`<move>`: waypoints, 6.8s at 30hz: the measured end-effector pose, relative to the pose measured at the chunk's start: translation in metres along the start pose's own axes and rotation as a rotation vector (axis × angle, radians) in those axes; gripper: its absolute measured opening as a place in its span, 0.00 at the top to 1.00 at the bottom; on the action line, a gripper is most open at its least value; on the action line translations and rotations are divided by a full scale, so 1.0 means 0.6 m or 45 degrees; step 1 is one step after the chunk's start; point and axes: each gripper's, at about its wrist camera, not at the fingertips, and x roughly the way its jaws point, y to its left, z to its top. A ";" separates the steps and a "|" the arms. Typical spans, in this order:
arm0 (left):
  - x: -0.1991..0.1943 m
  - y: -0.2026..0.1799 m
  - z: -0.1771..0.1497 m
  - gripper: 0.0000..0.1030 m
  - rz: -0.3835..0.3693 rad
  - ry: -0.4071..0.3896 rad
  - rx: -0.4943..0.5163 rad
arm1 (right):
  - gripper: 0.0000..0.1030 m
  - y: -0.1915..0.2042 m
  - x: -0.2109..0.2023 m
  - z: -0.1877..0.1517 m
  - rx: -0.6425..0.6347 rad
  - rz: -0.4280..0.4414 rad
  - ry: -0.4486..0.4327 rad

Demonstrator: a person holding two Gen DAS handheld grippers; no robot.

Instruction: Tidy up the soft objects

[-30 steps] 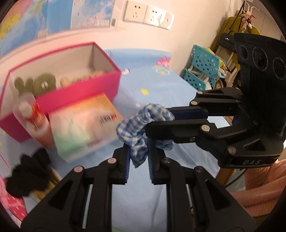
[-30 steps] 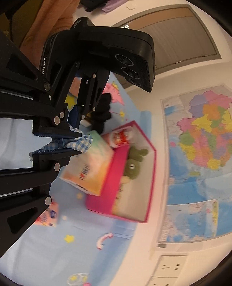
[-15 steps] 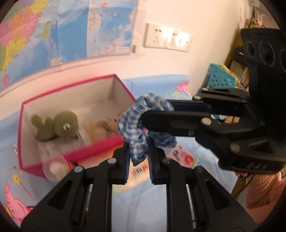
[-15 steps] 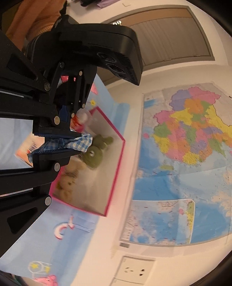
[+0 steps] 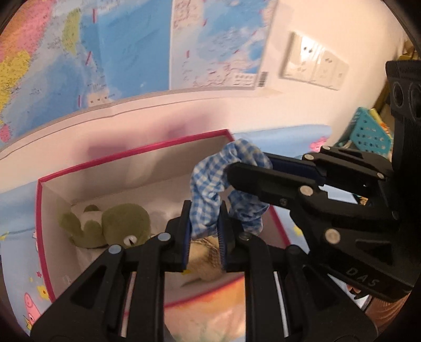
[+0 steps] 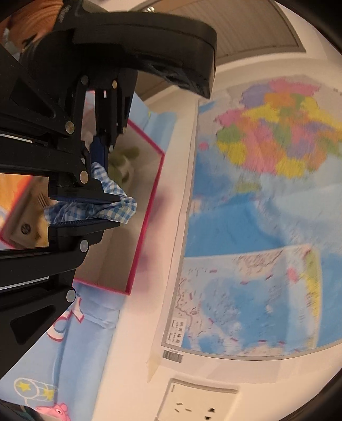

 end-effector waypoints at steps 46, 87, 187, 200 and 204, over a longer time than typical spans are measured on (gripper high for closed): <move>-0.178 0.205 -0.350 0.53 0.097 -0.097 -0.297 | 0.50 0.231 0.026 -0.239 0.015 0.450 0.263; -0.211 0.169 -0.403 0.53 -0.121 -0.116 -0.283 | 0.91 0.255 -0.073 -0.227 -0.161 0.431 0.129; -0.208 0.160 -0.184 0.55 -0.040 -0.232 -0.155 | 0.65 0.074 -0.095 -0.135 0.013 0.232 0.060; -0.209 0.173 -0.392 0.55 -0.018 -0.067 -0.284 | 0.65 0.158 -0.074 -0.274 0.083 0.454 0.279; -0.219 0.168 -0.433 0.55 -0.039 -0.064 -0.308 | 0.65 0.185 -0.074 -0.302 0.077 0.500 0.333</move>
